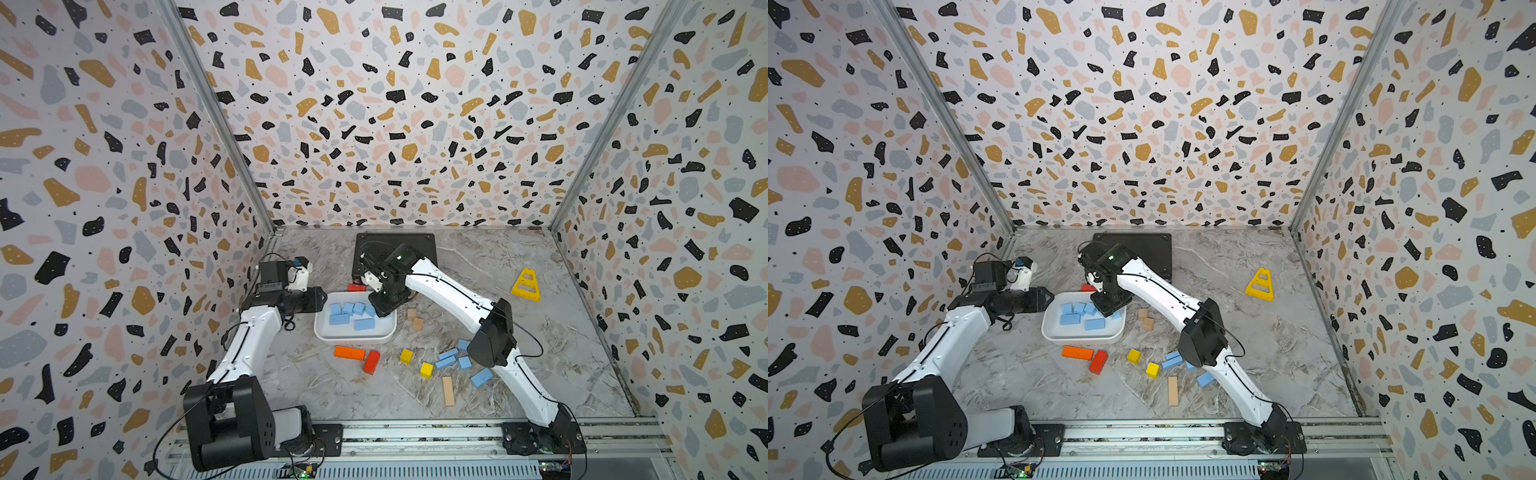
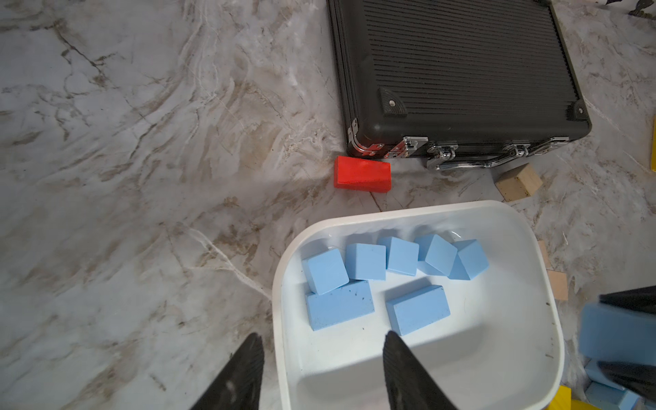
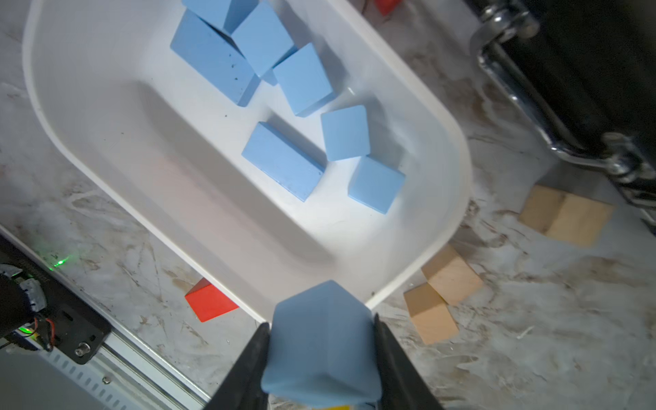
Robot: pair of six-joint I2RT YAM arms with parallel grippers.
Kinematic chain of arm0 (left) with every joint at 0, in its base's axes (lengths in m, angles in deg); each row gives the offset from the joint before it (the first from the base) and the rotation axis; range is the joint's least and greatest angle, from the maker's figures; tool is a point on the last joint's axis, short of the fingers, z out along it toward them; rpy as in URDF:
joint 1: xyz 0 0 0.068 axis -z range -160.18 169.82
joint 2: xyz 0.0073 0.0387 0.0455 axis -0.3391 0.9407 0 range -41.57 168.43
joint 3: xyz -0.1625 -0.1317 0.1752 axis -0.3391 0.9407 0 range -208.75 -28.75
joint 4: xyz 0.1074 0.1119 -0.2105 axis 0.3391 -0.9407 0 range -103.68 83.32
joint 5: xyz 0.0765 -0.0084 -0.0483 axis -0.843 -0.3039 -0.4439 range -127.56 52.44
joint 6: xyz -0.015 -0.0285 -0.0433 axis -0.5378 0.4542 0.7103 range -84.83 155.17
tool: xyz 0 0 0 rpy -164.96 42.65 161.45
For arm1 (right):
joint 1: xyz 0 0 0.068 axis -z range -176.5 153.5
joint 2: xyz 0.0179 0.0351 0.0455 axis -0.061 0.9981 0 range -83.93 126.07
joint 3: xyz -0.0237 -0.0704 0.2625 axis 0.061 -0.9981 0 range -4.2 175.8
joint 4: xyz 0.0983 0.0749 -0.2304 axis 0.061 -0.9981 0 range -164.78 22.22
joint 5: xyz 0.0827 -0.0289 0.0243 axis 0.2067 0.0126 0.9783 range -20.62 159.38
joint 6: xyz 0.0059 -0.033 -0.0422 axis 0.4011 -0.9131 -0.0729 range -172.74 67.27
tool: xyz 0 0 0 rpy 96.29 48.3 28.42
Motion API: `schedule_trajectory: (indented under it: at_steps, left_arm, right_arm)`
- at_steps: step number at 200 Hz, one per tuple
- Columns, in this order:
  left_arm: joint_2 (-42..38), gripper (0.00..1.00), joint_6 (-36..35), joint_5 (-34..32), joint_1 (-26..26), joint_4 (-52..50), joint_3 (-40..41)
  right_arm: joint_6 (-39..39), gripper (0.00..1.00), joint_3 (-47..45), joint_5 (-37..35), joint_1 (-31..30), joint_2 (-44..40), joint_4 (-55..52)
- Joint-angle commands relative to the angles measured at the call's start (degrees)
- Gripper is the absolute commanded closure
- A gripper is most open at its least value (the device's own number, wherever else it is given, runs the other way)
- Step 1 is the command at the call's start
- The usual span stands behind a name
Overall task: Pick out the blue building blocks
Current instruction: Place the building block in the storage box.
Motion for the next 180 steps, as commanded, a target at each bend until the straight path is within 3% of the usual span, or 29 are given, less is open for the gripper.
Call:
schedule_trajectory:
  at_steps: [1, 50, 136, 180]
  left_arm:
    - [-1.0, 0.45, 0.8, 0.7, -0.4, 1.6, 0.7]
    - [-0.8, 0.45, 1.0, 1.9, -0.5, 2.0, 0.8]
    - [-0.9, 0.45, 0.8, 2.4, -0.5, 1.9, 1.1]
    - [-1.0, 0.45, 0.7, 2.4, -0.6, 2.0, 1.1]
  right_arm:
    - [-1.8, 0.69, 1.6, 0.0, 0.0, 0.9, -3.4]
    - [-3.7, 0.68, 1.6, -4.5, -0.1, 4.6, -3.1]
    - [-3.8, 0.65, 3.6, -5.8, 0.1, 8.7, -0.9]
    - [-2.8, 0.58, 3.6, -8.1, 0.8, 8.7, -1.0]
